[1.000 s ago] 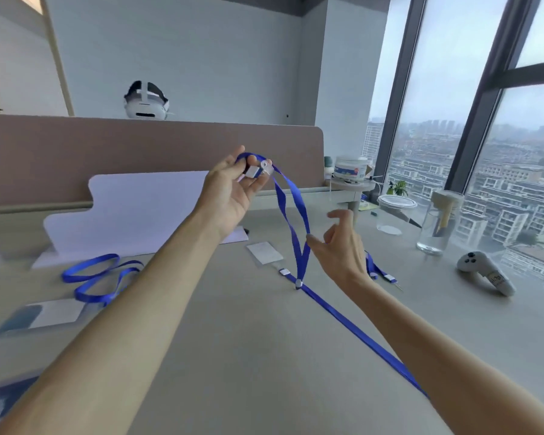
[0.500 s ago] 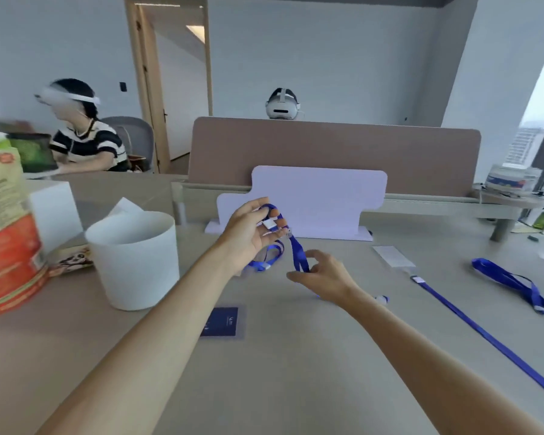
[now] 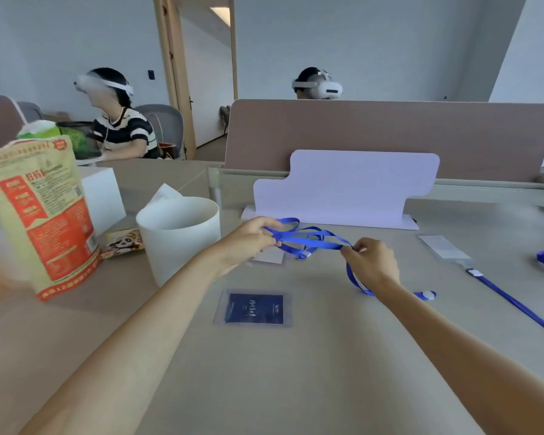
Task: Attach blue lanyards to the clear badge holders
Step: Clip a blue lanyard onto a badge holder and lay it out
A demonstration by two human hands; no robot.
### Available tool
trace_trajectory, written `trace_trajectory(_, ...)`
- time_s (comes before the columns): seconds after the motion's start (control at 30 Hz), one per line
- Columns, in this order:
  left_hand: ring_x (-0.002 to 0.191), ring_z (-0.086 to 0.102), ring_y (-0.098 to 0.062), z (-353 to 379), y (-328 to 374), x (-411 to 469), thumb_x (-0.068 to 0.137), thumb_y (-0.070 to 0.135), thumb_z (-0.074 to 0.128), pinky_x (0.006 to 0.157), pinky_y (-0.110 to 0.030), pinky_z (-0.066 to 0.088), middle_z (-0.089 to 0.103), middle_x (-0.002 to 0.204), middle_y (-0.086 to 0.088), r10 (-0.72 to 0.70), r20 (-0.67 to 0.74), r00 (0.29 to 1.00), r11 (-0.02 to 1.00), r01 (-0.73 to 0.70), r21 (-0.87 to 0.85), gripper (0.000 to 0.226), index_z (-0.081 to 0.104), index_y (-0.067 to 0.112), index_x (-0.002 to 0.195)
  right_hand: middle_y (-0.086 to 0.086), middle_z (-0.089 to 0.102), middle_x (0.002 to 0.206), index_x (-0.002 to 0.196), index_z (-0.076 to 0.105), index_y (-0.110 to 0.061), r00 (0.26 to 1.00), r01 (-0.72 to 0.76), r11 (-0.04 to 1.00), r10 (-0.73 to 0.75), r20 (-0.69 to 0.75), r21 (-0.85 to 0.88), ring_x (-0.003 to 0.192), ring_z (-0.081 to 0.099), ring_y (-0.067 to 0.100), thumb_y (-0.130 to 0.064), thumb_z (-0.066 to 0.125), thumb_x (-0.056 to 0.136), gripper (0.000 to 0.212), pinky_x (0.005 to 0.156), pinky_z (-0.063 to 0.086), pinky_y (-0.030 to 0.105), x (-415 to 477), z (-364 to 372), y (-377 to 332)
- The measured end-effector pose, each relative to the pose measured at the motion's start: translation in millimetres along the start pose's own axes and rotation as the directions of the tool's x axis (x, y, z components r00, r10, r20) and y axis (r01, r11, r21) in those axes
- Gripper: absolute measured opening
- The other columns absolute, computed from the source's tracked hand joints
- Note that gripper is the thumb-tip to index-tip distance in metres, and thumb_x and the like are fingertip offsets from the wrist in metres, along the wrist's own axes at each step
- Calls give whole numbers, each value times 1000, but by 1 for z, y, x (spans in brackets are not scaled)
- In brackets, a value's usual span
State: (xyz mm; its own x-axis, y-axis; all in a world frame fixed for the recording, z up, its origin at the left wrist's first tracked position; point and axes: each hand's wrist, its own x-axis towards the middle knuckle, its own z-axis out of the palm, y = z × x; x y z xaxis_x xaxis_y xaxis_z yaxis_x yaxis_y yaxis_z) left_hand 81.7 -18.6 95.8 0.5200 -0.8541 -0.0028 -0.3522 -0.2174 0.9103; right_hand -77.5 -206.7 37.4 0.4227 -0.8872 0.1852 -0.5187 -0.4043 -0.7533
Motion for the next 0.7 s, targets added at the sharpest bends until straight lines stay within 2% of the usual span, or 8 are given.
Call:
trace_trajectory(0.07, 63, 53, 2, -1, -4, -7, 95, 6, 50, 55, -8, 40, 65, 95, 2, 3, 80, 997, 980, -19, 198, 27, 56, 15, 119, 8, 66, 70, 72, 60, -16, 1000, 8, 1000, -8, -31, 22, 68, 60, 31, -32, 59, 80, 18, 59, 42, 30, 0, 0, 1)
trace_trajectory(0.1, 64, 56, -1, -2, -8, -7, 94, 8, 53, 56, -9, 41, 66, 93, 1, -3, 92, 996, 966, -21, 256, 24, 58, 15, 116, 7, 66, 70, 72, 60, -16, 999, 12, 1000, -12, -33, 23, 69, 61, 31, -32, 59, 79, 17, 59, 42, 30, 0, 0, 2)
trace_trajectory(0.23, 63, 57, -12, -8, -27, -4, 88, 17, 63, 59, -22, 39, 72, 92, -4, -21, -47, 999, 947, 35, 320, 11, 63, 12, 98, 3, 64, 74, 83, 58, -18, 996, 65, 996, -61, 65, -61, 77, 60, 30, -40, 54, 76, 23, 61, 41, 31, -9, -1, 4)
trace_trajectory(0.37, 64, 54, -12, -2, -32, 1, 88, 18, 63, 63, -24, 41, 70, 79, 4, 72, -117, 990, 967, -41, 253, 7, 64, 16, 82, -3, 46, 106, 121, 48, -22, 902, 414, 909, -402, 157, -55, 100, 39, 19, -54, 36, 60, 70, 81, 32, 33, -23, 5, 4)
trace_trajectory(0.47, 71, 63, -5, 5, -28, 4, 88, 16, 64, 71, -24, 44, 71, 77, 7, 134, -76, 988, 967, -113, 230, 13, 64, 21, 76, -7, 44, 120, 130, 48, -26, 799, 587, 805, -558, 223, -89, 107, 32, 15, -56, 32, 67, 71, 87, 26, 32, -29, 15, -7)
trace_trajectory(0.53, 74, 66, -3, 9, -25, 5, 87, 15, 66, 74, -19, 45, 71, 79, 6, 172, -41, 984, 965, -161, 206, 12, 64, 21, 77, -11, 50, 112, 124, 53, -27, 761, 633, 764, -585, 279, -124, 107, 34, 12, -60, 29, 77, 62, 88, 26, 32, -31, 25, -14)
trace_trajectory(0.6, 76, 67, -5, 12, -23, 4, 88, 15, 66, 76, -18, 45, 71, 81, 5, 198, -22, 980, 961, -189, 203, 10, 65, 20, 79, -11, 49, 87, 102, 59, -21, 748, 640, 756, -571, 337, -141, 97, 38, 11, -59, 31, 89, 49, 90, 31, 35, -34, 31, -18)
trace_trajectory(0.7, 86, 67, -12, 15, -24, 3, 88, 17, 64, 85, -29, 47, 72, 81, 7, 205, -23, 978, 949, -193, 247, 6, 67, 18, 83, -8, 41, 69, 79, 55, -13, 782, 545, 838, -501, 372, -18, 86, 42, 18, -47, 41, 98, 41, 83, 36, 35, -34, 30, -16)
